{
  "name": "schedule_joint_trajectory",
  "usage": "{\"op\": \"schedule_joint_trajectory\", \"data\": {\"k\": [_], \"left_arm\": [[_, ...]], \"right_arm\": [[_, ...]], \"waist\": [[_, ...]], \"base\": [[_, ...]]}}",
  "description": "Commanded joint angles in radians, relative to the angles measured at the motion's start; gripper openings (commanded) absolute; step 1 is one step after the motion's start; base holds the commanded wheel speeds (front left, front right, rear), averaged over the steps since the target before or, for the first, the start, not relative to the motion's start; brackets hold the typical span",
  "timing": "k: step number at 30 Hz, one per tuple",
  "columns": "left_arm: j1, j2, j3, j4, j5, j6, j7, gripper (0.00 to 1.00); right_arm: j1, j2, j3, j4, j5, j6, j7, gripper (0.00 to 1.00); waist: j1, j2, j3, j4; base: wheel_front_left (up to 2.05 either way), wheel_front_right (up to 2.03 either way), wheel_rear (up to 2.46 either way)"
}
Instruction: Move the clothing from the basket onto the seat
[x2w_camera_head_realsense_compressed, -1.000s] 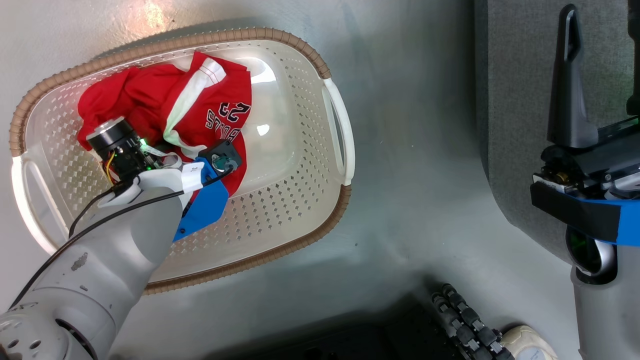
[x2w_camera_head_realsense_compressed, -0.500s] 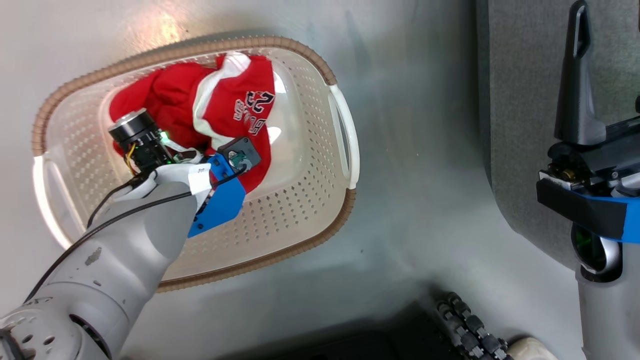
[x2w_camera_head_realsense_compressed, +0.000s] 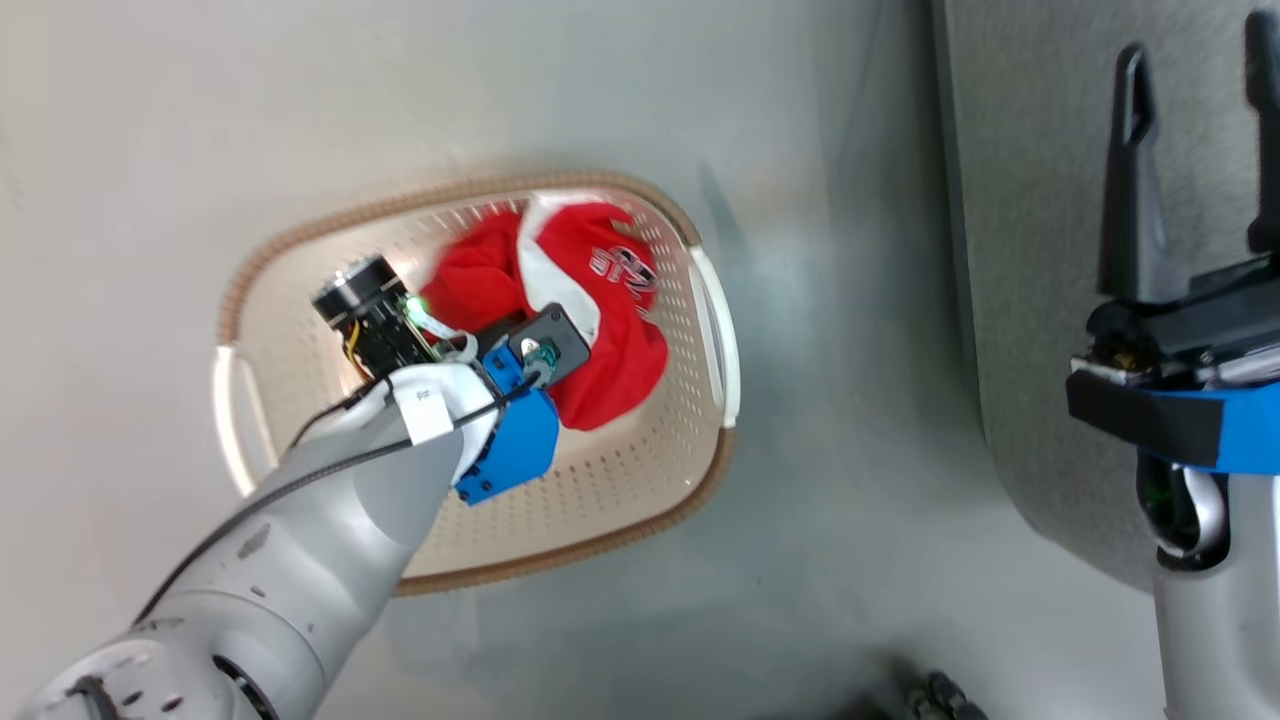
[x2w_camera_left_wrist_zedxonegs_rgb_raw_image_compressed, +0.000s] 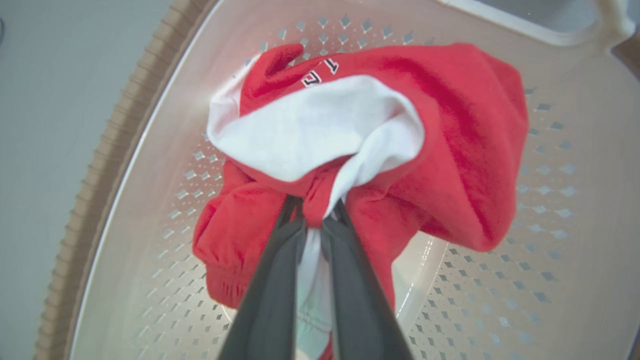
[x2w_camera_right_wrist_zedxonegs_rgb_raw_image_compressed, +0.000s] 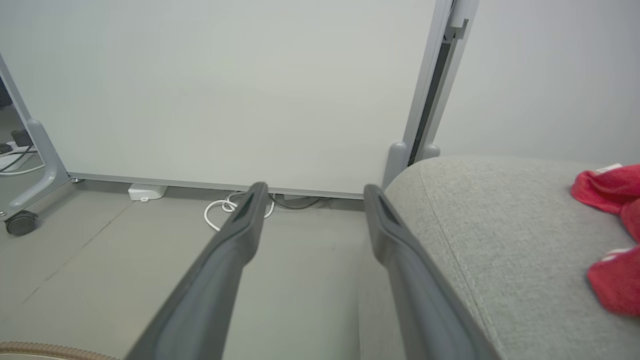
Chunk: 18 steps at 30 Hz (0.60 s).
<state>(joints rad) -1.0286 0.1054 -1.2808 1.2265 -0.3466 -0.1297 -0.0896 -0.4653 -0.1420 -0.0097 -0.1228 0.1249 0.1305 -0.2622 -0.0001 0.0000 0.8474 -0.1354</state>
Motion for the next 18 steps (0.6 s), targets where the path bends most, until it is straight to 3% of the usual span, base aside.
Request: {"op": "schedule_joint_trajectory", "data": {"k": [1, 18], "left_arm": [[0.019, -0.010, -0.001, 0.002, -0.025, -0.001, -0.032, 0.00], [0.144, -0.036, 0.054, -0.044, -0.187, -0.001, -0.173, 0.00]], "right_arm": [[0.023, -0.007, -0.003, 0.015, -0.002, 0.000, -0.004, 1.00], [0.147, -0.008, -0.004, 0.115, -0.009, 0.000, -0.004, 1.00]], "waist": [[0.0001, 0.0000, -0.088, 0.034], [0.0001, 0.0000, -0.406, 0.104]], "base": [[0.00, 0.00, 0.00], [0.00, 0.00, 0.00]]}}
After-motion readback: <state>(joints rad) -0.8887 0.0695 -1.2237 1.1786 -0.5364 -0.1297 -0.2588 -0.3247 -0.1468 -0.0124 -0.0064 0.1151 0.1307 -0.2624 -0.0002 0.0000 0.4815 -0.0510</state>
